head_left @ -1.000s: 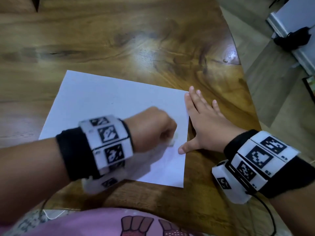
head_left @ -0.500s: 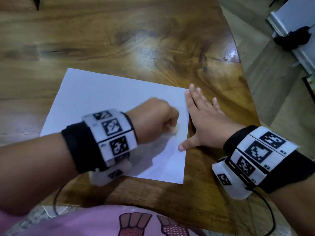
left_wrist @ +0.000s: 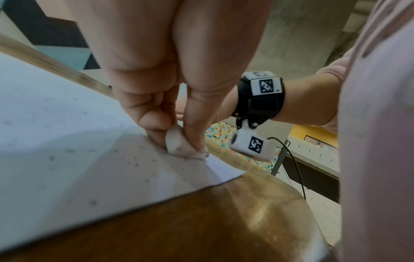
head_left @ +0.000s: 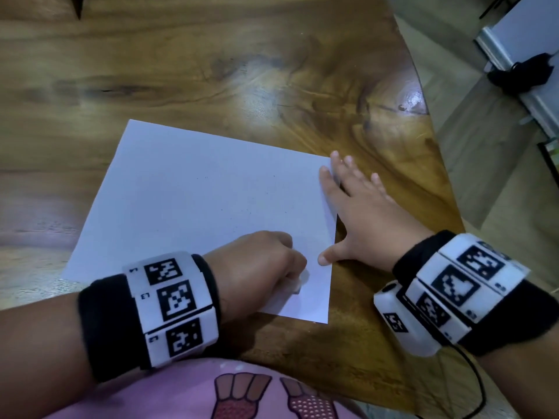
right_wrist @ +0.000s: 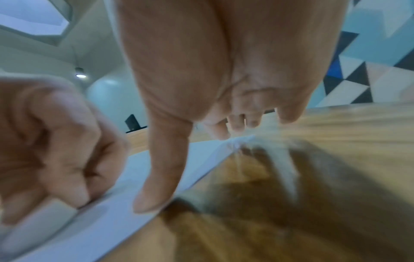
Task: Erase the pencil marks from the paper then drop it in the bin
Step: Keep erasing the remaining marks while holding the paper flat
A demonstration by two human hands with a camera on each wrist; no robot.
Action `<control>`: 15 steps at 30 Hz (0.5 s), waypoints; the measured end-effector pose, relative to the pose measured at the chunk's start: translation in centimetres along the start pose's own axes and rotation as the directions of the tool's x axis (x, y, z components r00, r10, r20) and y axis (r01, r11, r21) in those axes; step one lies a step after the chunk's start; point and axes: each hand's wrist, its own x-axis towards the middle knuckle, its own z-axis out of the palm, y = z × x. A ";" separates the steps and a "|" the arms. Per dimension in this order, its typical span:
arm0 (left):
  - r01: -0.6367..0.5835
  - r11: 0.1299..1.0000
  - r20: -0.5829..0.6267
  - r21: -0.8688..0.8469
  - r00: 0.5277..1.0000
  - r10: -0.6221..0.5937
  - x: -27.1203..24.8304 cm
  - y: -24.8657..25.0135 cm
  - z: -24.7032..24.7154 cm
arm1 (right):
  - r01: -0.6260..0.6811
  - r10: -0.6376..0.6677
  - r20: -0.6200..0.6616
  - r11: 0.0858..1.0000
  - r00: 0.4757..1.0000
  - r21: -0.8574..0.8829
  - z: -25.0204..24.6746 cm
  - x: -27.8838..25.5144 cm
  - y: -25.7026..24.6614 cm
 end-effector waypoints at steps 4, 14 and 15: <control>0.061 0.993 -0.029 -0.103 0.998 -0.064 0.7 0.3 -2.0 | 0.064 -0.065 0.035 0.997 0.997 0.039 0.3 -0.8 -0.8; 0.072 0.981 -0.073 -0.181 0.994 -0.087 2.0 1.3 -2.2 | 0.068 -0.068 0.067 0.998 0.995 0.008 1.1 -1.1 -1.2; 0.051 0.982 -0.012 -0.180 0.998 -0.055 1.1 1.6 -1.8 | 0.070 -0.070 0.061 0.998 0.996 0.009 1.1 -1.1 -1.2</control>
